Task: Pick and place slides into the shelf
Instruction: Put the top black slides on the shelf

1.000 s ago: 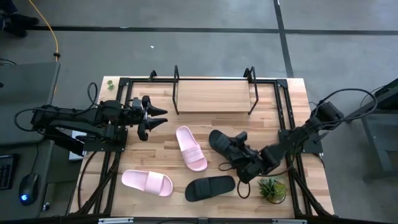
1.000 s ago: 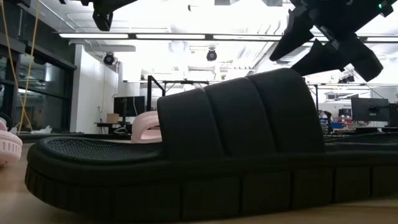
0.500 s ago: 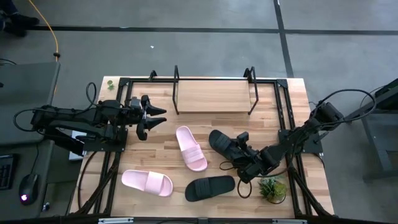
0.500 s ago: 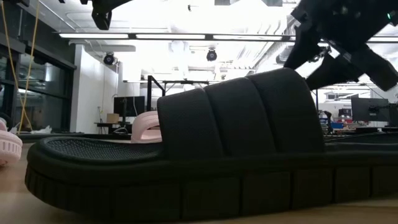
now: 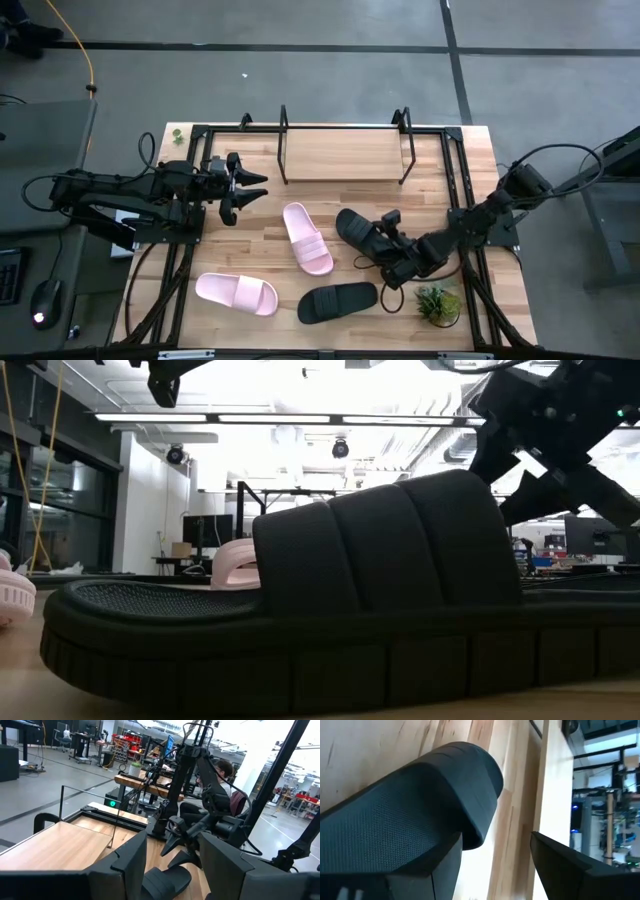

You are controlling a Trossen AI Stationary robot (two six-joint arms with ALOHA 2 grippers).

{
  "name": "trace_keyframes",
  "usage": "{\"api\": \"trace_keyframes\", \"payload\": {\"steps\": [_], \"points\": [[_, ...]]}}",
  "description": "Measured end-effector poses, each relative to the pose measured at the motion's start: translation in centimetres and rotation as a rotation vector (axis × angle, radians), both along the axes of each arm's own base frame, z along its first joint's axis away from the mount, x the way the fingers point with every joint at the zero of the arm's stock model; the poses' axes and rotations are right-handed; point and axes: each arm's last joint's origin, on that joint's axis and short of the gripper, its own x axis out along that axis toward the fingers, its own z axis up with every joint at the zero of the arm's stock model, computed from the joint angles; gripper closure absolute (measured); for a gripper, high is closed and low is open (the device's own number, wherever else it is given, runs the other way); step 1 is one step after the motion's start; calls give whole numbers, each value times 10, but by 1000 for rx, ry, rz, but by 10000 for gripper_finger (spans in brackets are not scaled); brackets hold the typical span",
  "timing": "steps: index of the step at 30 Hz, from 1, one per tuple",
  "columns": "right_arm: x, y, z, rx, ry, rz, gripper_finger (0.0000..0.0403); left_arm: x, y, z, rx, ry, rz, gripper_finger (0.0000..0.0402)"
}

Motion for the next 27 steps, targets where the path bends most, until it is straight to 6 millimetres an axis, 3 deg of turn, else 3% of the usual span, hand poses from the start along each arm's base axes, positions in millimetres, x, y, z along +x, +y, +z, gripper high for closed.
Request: {"api": "trace_keyframes", "payload": {"steps": [4, 15, 27], "points": [[5, -4, -5, 15, 12, -14, 179, 0, 0, 0, 0, 0, 0, 234], [34, -12, -49, -87, 79, -15, 179, 0, 0, 0, 0, 0, 0, 234], [47, -24, -50, -24, -6, -85, 179, 0, 0, 0, 8, 1, 0, 234]]}}
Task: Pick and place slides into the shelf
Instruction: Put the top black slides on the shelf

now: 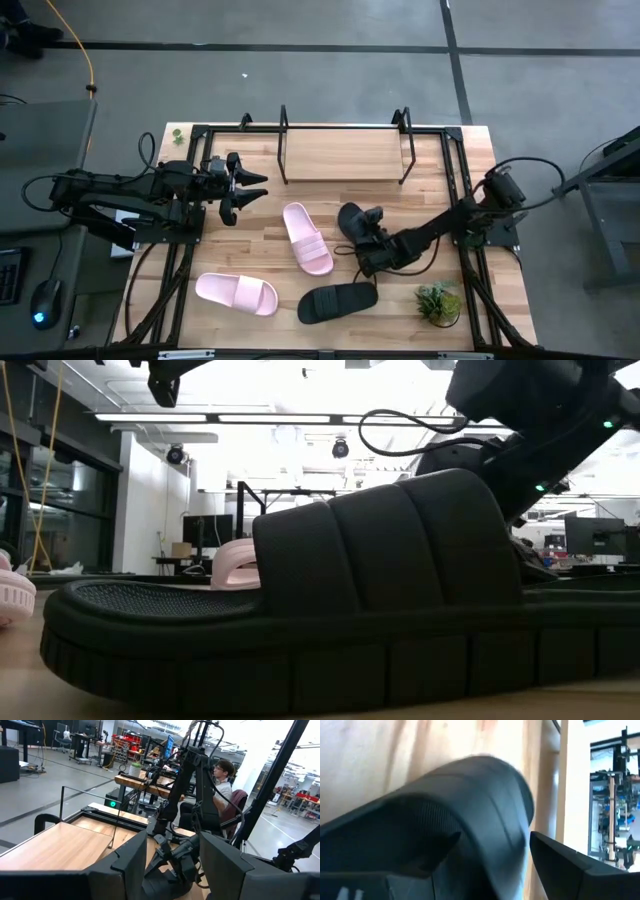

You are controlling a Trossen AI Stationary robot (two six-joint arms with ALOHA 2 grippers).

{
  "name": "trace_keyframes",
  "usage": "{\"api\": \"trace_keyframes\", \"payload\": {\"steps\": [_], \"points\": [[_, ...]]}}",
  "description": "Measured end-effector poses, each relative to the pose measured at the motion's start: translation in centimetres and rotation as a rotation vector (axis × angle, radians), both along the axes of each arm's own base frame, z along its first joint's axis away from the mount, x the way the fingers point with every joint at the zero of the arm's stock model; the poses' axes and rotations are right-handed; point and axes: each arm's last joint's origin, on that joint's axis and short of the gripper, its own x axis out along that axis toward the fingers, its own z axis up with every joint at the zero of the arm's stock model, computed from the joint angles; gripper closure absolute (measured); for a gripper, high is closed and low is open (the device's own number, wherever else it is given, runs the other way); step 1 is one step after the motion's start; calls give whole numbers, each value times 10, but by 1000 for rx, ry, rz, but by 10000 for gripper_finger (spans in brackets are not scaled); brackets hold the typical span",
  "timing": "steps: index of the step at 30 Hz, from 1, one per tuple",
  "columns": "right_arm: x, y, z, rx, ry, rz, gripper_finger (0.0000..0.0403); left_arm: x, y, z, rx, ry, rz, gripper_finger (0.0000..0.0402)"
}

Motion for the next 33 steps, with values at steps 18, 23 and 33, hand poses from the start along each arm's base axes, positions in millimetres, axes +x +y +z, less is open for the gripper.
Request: {"api": "trace_keyframes", "payload": {"steps": [18, 23, 33], "points": [[2, -1, 0, 15, -21, -15, 179, 0, 1, 0, 19, 4, 27, 234], [2, -1, 0, 22, -30, -24, 179, 0, 1, 0, 21, 5, 27, 234], [2, -1, 0, 27, -38, -26, 255, 0, 1, 0, 21, 5, 27, 234]]}}
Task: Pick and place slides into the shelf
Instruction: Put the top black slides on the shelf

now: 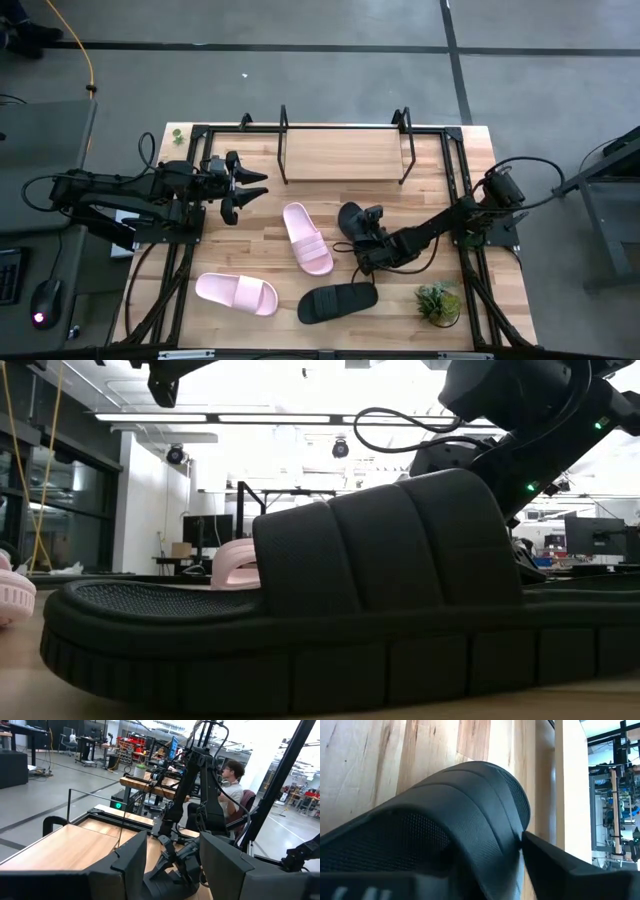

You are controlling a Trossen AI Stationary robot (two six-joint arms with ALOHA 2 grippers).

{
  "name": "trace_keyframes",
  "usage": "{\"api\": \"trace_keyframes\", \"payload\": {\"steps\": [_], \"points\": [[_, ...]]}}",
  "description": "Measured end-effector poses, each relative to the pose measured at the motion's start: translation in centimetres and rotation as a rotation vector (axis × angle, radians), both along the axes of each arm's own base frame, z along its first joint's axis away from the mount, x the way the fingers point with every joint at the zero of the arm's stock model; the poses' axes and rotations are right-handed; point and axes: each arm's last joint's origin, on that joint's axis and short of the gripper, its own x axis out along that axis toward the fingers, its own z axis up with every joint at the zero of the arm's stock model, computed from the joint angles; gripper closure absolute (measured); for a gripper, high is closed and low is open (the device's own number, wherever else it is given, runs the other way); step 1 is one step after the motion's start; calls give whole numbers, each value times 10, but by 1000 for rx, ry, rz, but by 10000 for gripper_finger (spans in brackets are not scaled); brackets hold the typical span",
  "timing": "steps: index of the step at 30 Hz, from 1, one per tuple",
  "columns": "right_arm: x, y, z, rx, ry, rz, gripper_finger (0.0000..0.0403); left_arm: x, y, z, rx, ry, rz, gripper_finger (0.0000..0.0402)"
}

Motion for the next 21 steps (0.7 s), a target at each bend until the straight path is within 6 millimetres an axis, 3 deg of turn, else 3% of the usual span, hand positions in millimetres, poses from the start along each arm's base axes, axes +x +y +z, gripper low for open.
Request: {"api": "trace_keyframes", "payload": {"steps": [9, 21], "points": [[0, 0, 0, 17, -12, -11, 392, 0, 0, 0, 0, 0, 0, 234], [0, 0, 0, 27, -18, -17, 398, 0, 0, 0, 0, 0, 0, 234]]}}
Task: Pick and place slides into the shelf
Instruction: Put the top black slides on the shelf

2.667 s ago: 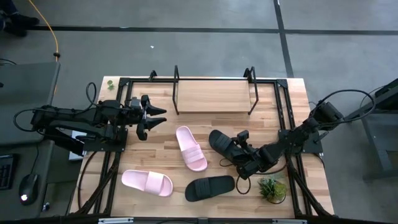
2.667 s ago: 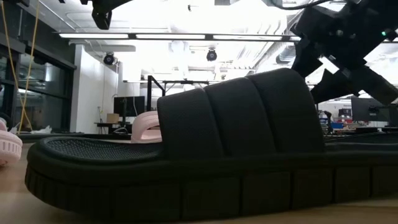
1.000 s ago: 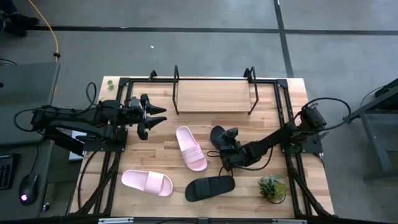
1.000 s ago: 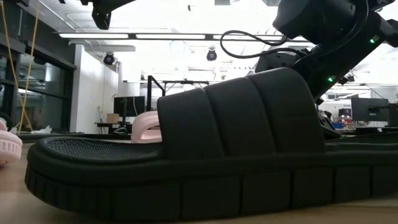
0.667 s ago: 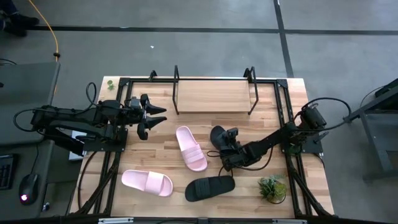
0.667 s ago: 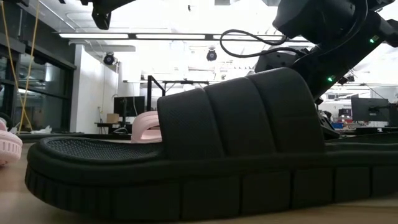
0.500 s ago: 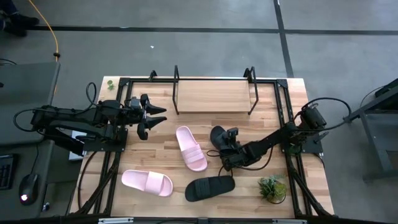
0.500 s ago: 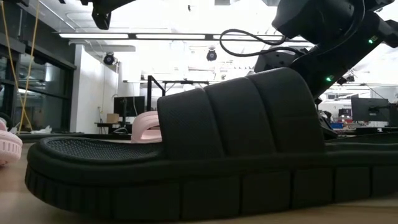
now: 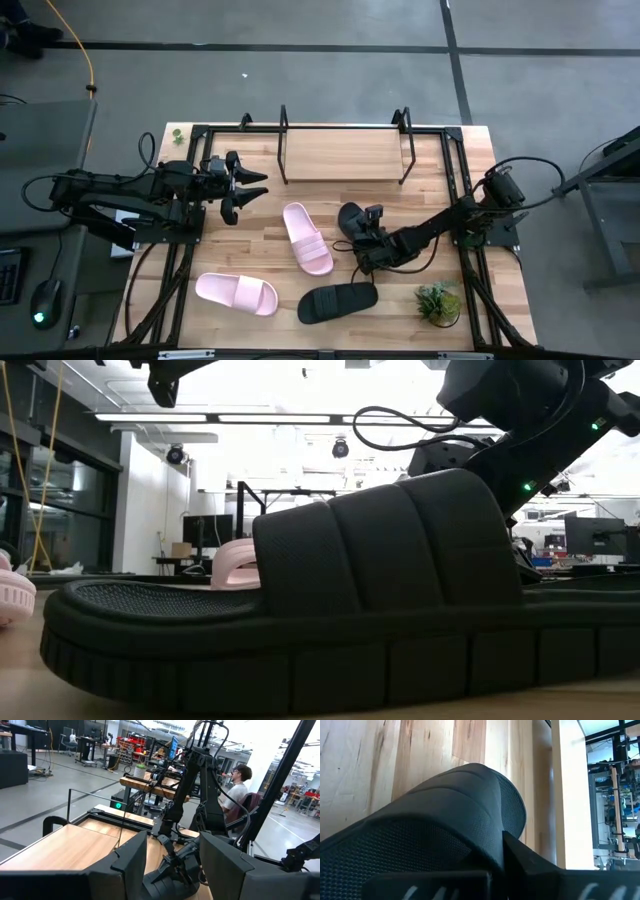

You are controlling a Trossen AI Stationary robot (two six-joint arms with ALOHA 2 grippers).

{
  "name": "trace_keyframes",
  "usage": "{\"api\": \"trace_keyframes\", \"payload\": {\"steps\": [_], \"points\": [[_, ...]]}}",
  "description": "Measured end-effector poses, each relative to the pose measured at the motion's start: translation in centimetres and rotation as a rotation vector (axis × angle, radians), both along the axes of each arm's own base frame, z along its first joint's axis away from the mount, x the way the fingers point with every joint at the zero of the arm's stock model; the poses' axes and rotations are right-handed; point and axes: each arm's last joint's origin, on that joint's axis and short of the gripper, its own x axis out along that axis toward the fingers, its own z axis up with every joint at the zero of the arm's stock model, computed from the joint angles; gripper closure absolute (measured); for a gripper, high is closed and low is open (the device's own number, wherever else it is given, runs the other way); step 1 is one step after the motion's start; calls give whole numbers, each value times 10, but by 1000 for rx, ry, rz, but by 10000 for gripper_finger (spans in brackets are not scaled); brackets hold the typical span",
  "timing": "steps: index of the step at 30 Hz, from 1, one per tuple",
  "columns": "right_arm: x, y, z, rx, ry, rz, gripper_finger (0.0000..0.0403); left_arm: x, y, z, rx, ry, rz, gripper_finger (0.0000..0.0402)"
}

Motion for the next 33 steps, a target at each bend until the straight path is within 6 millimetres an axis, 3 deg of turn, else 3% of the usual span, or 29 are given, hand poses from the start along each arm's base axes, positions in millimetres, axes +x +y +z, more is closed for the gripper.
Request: {"api": "trace_keyframes", "payload": {"steps": [11, 23, 33], "points": [[1, -1, 2, 6, 9, -11, 401, 0, 0, 0, 2, 1, 0, 234], [15, 4, 35, -4, 49, -65, 402, 0, 0, 0, 7, 2, 0, 234], [15, 3, 53, -71, 75, -124, 402, 0, 0, 0, 7, 2, 0, 234]]}}
